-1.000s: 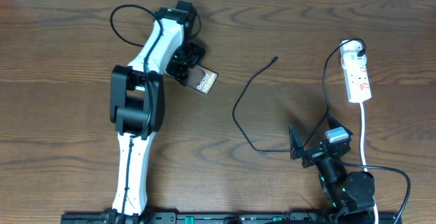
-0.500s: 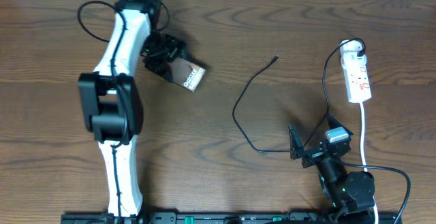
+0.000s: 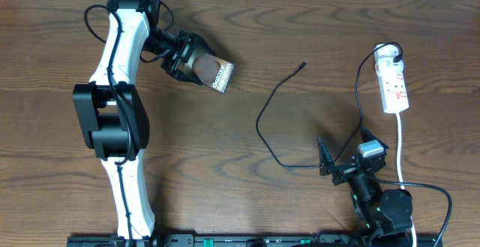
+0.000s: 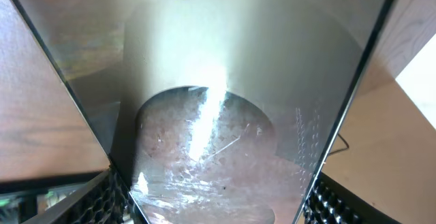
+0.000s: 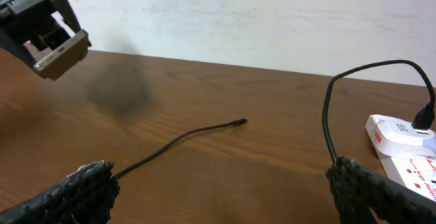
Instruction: Plug charger to phone and switch on socket
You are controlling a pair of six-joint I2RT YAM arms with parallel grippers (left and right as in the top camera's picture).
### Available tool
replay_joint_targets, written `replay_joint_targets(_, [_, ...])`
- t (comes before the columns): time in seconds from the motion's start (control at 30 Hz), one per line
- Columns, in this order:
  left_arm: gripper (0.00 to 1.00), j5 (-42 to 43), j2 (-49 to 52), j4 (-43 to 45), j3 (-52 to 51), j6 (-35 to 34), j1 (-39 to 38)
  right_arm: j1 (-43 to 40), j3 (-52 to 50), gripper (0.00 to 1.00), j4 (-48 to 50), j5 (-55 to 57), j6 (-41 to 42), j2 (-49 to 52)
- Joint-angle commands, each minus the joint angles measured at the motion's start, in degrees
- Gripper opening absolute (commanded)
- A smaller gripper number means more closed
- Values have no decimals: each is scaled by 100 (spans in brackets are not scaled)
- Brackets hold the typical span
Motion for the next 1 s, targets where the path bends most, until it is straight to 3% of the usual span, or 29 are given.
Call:
replay_joint_targets(0.0, [7,861,-127,-212,22,181,4,44,-9,99,-24,42,-26,-31])
replay_joint_targets(0.27, [7,1513,-129,-739,22,199,2,44,-9,99,-24,42,-28,-31])
replay_joint_targets(0.4, [7,1770,-129,-1032,22,881,2,44,-9,99,-24,42,-28,-31])
replay_joint_targets(0.6, [7,1486,-129,-1816,20,1342,44,44,-9,99,-24,42,-28,-31])
replay_joint_targets(0.97, [7,1390,-258,-1816,17,1397,15,44,-9,99,-24,42,-28,-31])
